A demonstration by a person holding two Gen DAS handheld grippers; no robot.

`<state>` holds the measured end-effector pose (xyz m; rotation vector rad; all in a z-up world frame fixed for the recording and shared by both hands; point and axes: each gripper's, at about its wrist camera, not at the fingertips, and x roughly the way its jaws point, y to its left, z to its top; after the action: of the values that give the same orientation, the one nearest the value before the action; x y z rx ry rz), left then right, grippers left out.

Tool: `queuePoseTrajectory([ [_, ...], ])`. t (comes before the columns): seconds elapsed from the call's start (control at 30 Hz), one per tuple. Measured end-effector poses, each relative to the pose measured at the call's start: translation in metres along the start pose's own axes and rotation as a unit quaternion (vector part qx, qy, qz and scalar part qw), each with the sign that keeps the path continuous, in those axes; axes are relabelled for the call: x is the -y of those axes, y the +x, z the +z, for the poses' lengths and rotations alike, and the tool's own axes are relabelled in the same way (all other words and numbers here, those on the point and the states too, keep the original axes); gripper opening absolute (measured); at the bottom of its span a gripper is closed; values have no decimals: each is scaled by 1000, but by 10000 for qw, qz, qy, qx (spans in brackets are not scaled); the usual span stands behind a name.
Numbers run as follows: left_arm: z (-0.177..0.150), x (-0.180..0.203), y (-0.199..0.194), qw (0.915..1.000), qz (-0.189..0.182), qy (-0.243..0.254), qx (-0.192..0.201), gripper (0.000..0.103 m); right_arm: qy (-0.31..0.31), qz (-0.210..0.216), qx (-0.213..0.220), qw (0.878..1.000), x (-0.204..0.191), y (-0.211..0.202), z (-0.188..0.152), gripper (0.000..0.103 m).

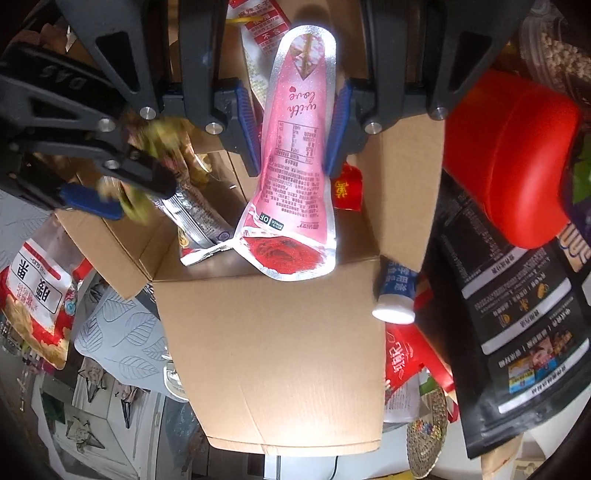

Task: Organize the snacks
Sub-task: 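Open the left tool over the box while the right tool releases the cereal bag inside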

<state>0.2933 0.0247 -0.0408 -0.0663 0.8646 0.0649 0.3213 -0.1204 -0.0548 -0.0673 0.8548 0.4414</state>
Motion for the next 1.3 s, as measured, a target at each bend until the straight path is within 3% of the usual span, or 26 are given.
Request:
queuePoseTrajectory([
  [0.07,2,1,-2,10000,72,-22,-29,43,113,-28,105,9999,2,-7,0,74],
  [0.17,1,2,-5,9997,212,-46,-101,56,192,-82,111,9997,5,-14,-3,75],
  [0.23,1,3,-10,9994,347,-73,-21,75,192,-60,52,9998,5,-18,-6,75],
  [0.3,1,3,-15,9992,401,-80,33,85,189,-116,44,9997,7,-23,-11,75],
  [0.63,0,13,-44,9993,325,-33,204,85,189,-233,198,9994,6,-59,-17,75],
  [0.83,3,16,-78,9983,299,-8,497,85,145,-267,385,9988,0,-88,-14,75],
  [1.3,-5,18,-197,9889,170,270,1450,85,-532,-441,1263,9896,-43,-197,-22,75],
])
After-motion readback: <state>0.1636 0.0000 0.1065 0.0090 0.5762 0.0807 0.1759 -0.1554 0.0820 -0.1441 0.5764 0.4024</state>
